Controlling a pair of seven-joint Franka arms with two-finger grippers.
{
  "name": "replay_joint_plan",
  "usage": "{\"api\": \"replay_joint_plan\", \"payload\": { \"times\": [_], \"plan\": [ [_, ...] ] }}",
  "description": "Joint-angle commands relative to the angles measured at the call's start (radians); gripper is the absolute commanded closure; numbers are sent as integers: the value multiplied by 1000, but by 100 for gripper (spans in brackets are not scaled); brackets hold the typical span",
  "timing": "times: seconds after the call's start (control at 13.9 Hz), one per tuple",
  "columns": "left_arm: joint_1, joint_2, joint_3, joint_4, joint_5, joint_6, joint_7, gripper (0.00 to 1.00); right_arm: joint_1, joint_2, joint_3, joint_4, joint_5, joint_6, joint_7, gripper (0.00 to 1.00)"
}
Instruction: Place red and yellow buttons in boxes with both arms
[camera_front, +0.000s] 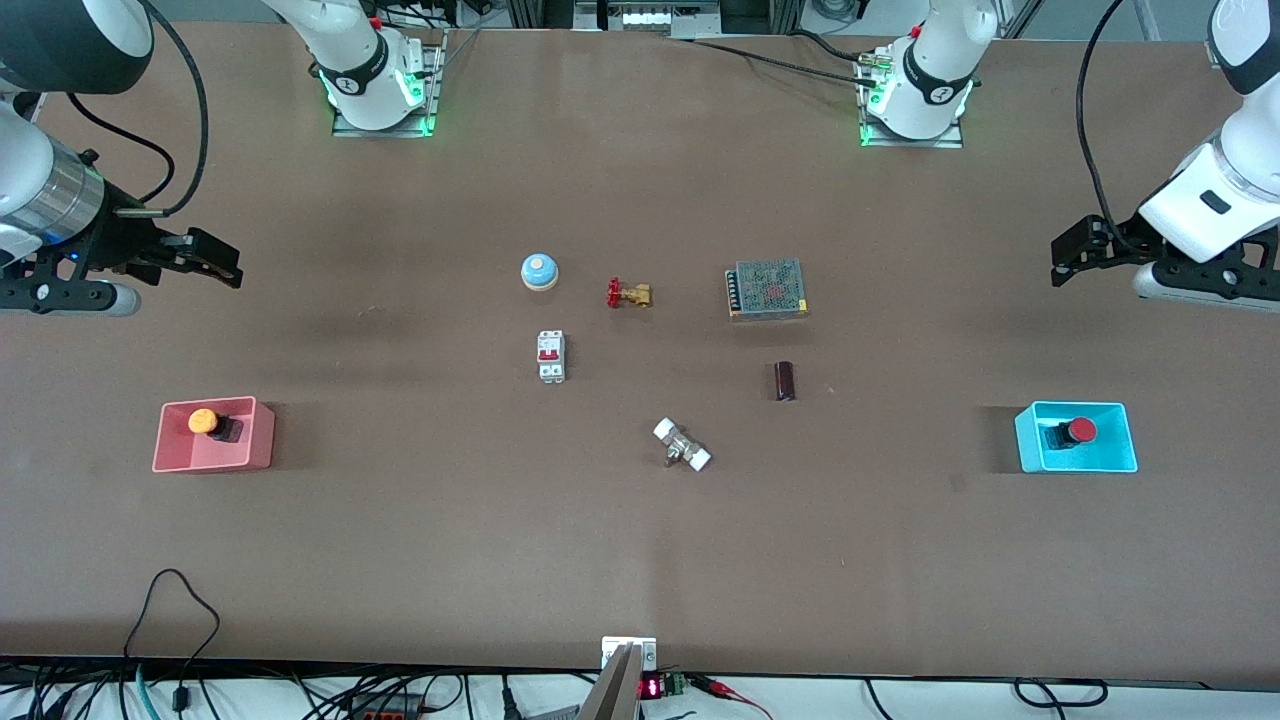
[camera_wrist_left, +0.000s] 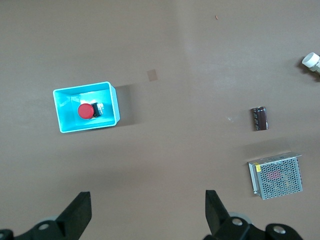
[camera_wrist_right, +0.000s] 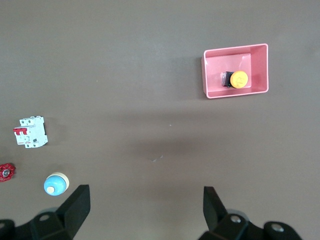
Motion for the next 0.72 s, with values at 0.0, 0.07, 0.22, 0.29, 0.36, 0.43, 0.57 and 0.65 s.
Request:
{"api": "replay_joint_plan", "payload": {
  "times": [0.0, 0.07, 0.22, 0.29, 0.36, 0.43, 0.57, 0.65],
  "plan": [
    [7, 13, 0, 31, -20, -27, 7, 0, -19, 6, 7, 23, -2, -13, 6, 0],
    [9, 13, 0, 31, -22, -34, 8, 0, -25, 8, 7, 23, -2, -13, 3, 0],
    [9, 13, 0, 31, -22, -39, 8, 0, -27, 8, 7, 23, -2, -13, -1, 0],
    [9, 13, 2, 31, -22, -39, 8, 0, -28, 8, 7, 22, -2, -13, -1, 0],
    [10, 13, 2, 31, -22, -39, 10, 0, -28, 8, 7, 22, -2, -13, -1, 0],
    [10, 13, 2, 31, -22, -39, 8, 0, -30, 8, 7, 22, -2, -13, -3, 0],
    [10, 13, 3, 31, -22, -39, 10, 0, -30, 8, 7, 22, -2, -13, -3, 0],
    [10, 13, 3, 31, -22, -39, 10, 0, -30, 8, 7, 22, -2, -14, -3, 0]
  ]
}}
